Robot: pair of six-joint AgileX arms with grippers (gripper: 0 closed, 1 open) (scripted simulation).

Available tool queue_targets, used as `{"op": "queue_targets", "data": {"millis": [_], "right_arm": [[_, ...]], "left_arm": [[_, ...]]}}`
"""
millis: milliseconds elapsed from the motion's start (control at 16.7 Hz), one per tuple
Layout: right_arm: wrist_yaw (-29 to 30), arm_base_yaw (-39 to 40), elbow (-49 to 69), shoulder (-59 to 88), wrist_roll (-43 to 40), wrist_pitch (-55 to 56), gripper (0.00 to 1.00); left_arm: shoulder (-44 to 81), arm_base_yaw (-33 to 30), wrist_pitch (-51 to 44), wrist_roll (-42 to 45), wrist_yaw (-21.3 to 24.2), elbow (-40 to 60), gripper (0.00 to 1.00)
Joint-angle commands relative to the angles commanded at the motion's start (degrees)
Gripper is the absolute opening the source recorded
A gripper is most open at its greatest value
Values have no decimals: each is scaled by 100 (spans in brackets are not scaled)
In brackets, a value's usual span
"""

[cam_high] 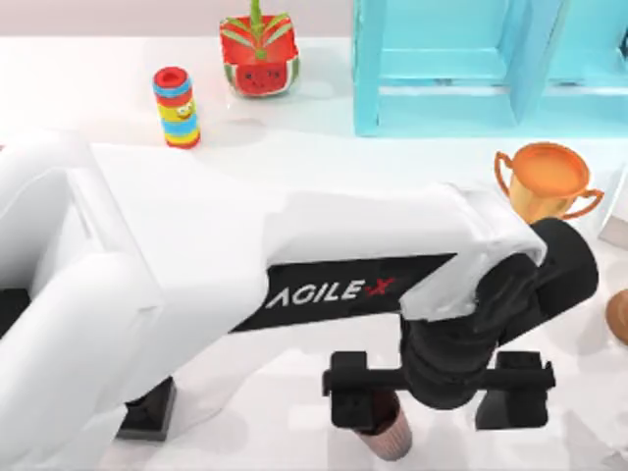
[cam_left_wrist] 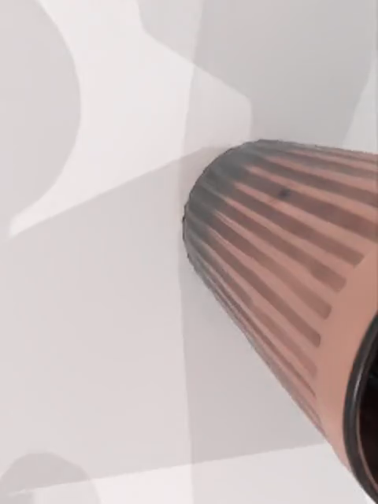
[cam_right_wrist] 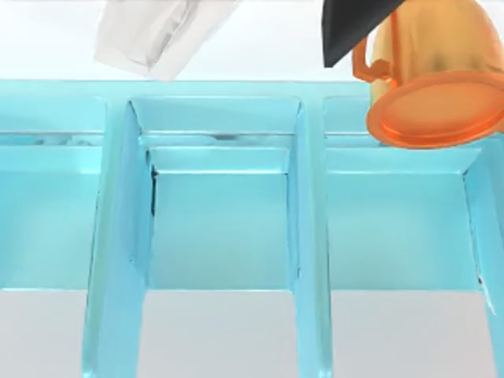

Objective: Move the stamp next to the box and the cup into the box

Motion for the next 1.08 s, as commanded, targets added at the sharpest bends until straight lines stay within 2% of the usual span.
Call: {"op": "queue_targets", "data": {"millis": [660,1080], "right_arm": [[0,0,0,0,0,0,100],[0,0,0,0,0,0,100]], "left_arm": [[0,0,0,0,0,0,2],[0,0,0,0,0,0,0]]}}
